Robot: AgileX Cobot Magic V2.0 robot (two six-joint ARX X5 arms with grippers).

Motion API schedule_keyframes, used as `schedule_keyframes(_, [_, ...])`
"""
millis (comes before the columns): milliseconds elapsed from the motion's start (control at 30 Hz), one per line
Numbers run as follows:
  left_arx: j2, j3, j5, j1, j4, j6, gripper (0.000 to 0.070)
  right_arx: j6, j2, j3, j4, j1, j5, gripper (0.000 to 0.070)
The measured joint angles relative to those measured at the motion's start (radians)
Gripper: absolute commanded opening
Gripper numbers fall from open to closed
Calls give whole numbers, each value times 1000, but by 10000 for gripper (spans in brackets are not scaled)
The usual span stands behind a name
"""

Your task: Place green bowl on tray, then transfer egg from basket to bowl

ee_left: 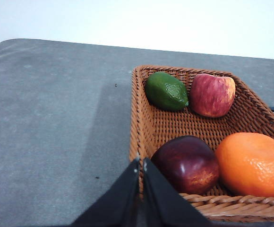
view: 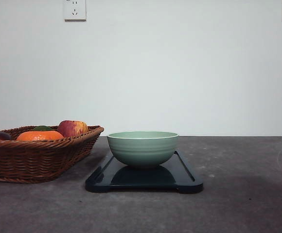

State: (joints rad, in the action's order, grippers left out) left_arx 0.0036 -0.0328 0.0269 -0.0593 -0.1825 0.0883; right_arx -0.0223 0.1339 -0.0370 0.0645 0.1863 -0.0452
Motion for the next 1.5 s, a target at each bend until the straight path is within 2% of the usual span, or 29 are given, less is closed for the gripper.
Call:
schedule_keyframes(167, [0,0,0,0,0,0,0,1,-127,21,42,-59,-9,19])
schedule_keyframes(267, [0,0,0,0,0,0,0,2,-131,21,47,-71,-12,19])
schedule_keyframes(1500, [0,0,0,0,0,0,0,3,-131,21,49,-75,-12,19])
